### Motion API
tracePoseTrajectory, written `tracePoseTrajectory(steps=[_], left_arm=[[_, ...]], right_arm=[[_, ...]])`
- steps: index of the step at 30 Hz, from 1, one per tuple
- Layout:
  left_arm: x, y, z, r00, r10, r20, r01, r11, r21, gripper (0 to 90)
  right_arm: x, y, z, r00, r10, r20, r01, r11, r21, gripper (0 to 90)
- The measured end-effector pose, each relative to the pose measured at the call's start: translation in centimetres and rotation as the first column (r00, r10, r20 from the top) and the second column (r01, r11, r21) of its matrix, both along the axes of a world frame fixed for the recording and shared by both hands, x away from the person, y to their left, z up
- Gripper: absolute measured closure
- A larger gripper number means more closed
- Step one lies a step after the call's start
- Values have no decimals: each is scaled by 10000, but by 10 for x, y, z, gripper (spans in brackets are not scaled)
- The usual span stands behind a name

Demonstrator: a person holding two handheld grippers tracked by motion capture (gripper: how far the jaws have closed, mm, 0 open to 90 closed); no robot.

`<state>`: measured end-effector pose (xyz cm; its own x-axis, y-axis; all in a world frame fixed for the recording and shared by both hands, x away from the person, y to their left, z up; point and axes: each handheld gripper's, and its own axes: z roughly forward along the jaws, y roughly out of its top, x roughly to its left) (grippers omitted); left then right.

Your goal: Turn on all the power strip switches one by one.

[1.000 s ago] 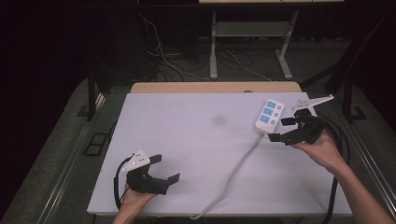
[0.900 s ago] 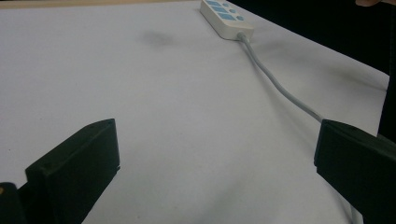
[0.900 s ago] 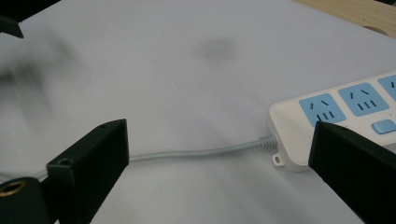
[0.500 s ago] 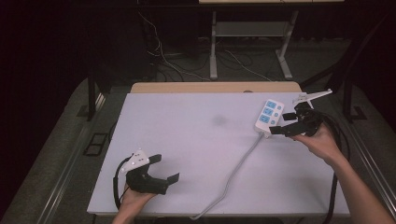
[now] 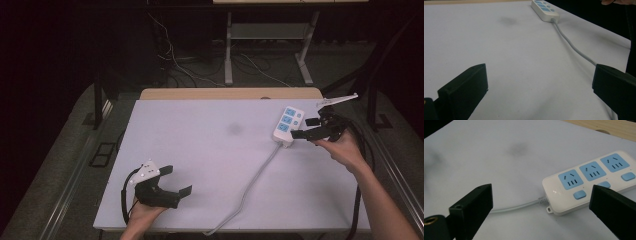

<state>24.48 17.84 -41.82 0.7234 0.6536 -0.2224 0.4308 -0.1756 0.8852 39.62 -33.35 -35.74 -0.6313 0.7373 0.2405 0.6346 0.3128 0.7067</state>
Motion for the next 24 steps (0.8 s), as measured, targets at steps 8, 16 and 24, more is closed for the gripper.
tracePoseTrajectory(steps=[8,16,24], left_arm=[[0,0,0,10000,10,-6,-10,10000,-31,0],[0,0,0,10000,7,-8,-7,10000,-32,0],[-1,-3,0,9999,-114,-24,114,9999,-16,0]], right_arm=[[13,-10,0,9992,-363,-170,367,9991,200,49],[29,-12,-5,9967,-560,-587,550,9983,-195,72],[40,-14,-11,9931,-742,-906,717,9970,-307,316]])
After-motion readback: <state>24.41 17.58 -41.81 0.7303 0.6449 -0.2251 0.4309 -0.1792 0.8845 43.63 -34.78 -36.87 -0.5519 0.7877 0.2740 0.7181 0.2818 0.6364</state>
